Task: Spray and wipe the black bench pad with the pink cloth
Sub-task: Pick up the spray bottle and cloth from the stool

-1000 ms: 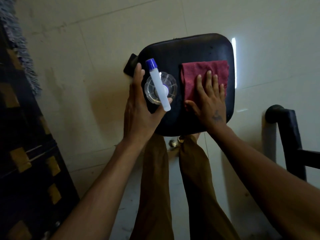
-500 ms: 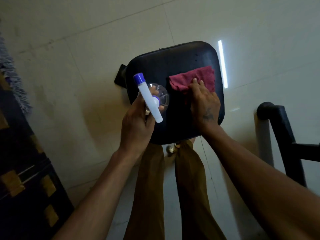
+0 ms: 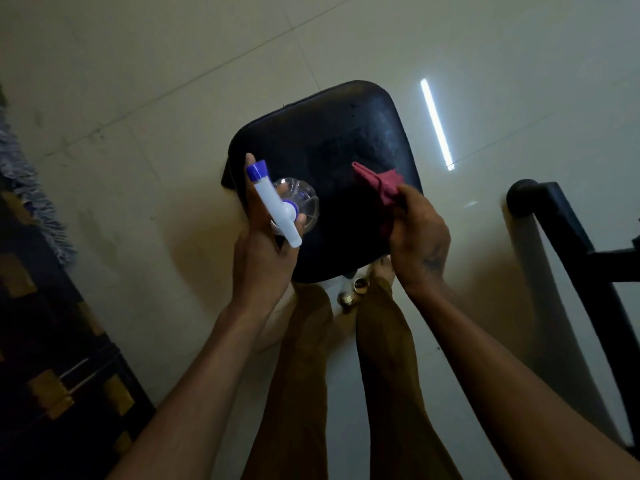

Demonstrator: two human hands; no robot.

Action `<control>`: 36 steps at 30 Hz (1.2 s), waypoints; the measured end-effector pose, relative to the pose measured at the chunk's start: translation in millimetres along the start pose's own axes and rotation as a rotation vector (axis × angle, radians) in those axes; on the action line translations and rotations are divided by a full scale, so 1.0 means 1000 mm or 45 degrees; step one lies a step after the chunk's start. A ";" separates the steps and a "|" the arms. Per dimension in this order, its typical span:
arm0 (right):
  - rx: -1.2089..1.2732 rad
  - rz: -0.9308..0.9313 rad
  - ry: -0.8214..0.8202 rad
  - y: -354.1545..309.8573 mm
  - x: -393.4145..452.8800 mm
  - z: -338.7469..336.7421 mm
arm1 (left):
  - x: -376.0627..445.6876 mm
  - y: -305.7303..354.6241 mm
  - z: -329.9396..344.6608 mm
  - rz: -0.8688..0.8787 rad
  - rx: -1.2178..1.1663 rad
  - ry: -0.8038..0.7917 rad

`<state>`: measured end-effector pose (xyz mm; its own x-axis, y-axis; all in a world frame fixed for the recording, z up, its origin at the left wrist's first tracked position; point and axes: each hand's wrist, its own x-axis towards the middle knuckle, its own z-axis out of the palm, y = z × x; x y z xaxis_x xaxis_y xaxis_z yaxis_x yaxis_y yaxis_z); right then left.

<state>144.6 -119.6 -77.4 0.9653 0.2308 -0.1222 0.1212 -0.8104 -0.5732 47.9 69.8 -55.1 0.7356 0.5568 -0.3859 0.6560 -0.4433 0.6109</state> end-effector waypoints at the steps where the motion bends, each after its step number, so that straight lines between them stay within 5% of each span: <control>1: 0.025 0.044 0.008 0.002 -0.004 -0.004 | -0.002 0.002 0.001 0.005 0.009 -0.019; 10: 0.417 0.471 0.243 0.036 -0.055 -0.076 | -0.066 0.075 0.029 0.199 -0.002 -0.178; 20: 0.808 0.978 0.624 0.193 -0.154 -0.185 | -0.166 0.191 0.168 0.646 0.196 -0.556; 36: 0.612 1.341 1.234 0.477 -0.314 -0.393 | -0.410 0.371 0.436 1.213 0.224 -1.118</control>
<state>-9.8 -790.7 6.3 0.3588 -0.9163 -0.1779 -0.6034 -0.0823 -0.7932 63.5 -629.0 28.5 0.7409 -0.6362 -0.2153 -0.2160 -0.5292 0.8205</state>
